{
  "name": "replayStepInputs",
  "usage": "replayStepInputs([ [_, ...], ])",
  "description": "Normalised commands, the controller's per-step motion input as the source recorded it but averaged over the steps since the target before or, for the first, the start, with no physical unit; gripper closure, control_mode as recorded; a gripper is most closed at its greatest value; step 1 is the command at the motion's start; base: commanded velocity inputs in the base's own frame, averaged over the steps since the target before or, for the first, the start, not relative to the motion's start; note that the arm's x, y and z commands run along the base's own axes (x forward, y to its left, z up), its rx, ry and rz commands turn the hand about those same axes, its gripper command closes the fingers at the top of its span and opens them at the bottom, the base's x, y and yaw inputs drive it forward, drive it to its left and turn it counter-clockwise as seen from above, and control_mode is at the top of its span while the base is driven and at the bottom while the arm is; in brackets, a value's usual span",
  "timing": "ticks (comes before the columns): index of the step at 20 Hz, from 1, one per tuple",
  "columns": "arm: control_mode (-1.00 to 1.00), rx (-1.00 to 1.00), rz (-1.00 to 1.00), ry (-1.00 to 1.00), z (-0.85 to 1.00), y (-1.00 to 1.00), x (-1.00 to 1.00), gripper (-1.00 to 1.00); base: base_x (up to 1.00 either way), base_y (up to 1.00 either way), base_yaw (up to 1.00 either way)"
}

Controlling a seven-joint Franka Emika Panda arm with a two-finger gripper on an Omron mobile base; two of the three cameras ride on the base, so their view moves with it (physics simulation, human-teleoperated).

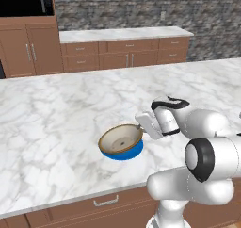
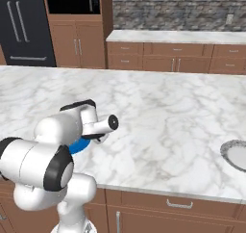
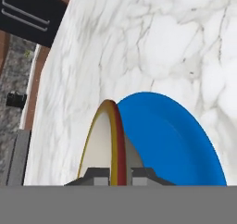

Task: Move the bowls from the cabinet to the plates on the dining table.

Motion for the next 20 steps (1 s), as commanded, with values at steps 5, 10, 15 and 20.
replayStepInputs([
  [5,-1.00,0.00,0.00,0.00,-0.16,0.00,0.21,1.00,0.00,0.00,0.00],
  [10,-1.00,0.00,0.00,0.01,-0.21,0.00,0.06,1.00,0.00,0.00,0.00],
  [15,-1.00,0.00,0.00,0.03,-0.31,0.00,-0.01,1.00,0.00,0.00,0.00],
  [20,-1.00,0.00,0.00,0.00,-0.17,0.00,0.00,1.00,0.00,0.00,0.00],
])
